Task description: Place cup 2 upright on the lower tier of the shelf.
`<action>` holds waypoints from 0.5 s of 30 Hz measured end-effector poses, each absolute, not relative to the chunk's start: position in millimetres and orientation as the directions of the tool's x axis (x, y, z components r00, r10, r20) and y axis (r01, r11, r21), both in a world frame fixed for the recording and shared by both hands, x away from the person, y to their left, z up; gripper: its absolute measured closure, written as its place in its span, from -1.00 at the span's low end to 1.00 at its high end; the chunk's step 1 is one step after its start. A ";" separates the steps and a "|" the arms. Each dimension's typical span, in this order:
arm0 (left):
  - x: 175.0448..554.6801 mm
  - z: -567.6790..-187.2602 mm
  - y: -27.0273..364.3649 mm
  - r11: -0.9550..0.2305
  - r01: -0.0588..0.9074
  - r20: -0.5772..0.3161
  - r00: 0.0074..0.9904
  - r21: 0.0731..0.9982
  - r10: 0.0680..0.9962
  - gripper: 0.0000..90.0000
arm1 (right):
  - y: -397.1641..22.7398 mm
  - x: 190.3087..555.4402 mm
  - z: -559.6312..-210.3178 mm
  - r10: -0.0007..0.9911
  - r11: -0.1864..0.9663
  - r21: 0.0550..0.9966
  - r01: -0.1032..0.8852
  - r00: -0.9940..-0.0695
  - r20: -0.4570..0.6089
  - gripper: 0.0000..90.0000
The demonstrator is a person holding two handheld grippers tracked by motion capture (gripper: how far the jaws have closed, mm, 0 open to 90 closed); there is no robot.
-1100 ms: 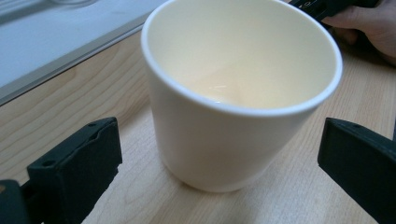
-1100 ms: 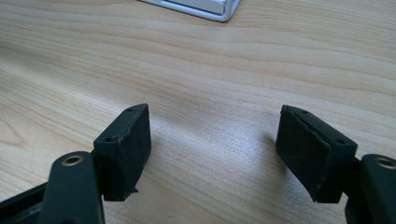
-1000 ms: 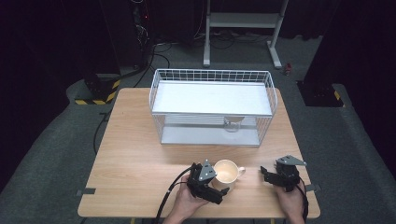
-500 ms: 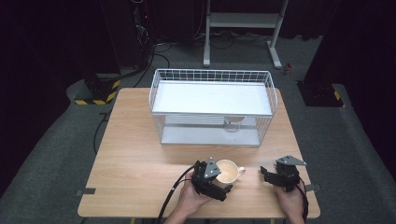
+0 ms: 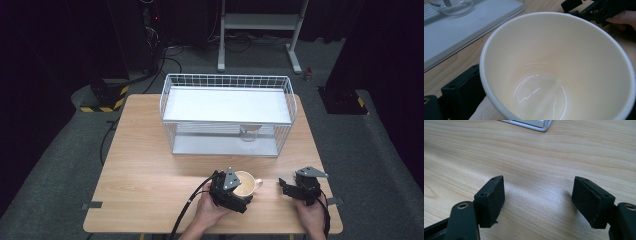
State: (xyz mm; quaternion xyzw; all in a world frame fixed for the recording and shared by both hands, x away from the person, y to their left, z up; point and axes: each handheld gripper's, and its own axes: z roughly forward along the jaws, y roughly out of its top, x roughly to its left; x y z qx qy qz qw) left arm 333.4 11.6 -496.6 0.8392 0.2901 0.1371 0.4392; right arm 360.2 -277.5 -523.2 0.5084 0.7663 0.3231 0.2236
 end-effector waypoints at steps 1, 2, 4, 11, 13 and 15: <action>333.9 -496.6 11.0 -0.446 0.366 -0.025 0.794 0.817 0.607 -0.96 | -277.6 360.2 -523.3 0.923 0.276 0.723 0.634 -0.384 -0.016 -0.41; 334.2 -496.6 10.4 -0.445 0.367 -0.027 0.794 0.817 0.607 -0.94 | -277.5 360.1 -523.2 0.924 0.274 0.722 0.635 -0.383 -0.014 -0.41; 334.3 -496.7 9.1 -0.445 0.365 -0.027 0.796 0.818 0.605 -0.89 | -277.5 360.1 -523.2 0.924 0.274 0.722 0.635 -0.383 -0.014 -0.41; 333.8 -496.7 7.7 -0.445 0.352 -0.017 0.799 0.823 0.601 -0.80 | -277.6 360.2 -523.3 0.923 0.276 0.722 0.634 -0.384 -0.016 -0.41; 333.8 -496.7 7.4 -0.443 0.353 -0.015 0.795 0.824 0.607 -0.80 | -277.7 360.2 -523.3 0.923 0.277 0.723 0.633 -0.385 -0.016 -0.41; 333.7 -496.7 7.2 -0.442 0.354 -0.014 0.793 0.824 0.609 -0.80 | -277.7 360.2 -523.3 0.923 0.277 0.723 0.633 -0.385 -0.016 -0.41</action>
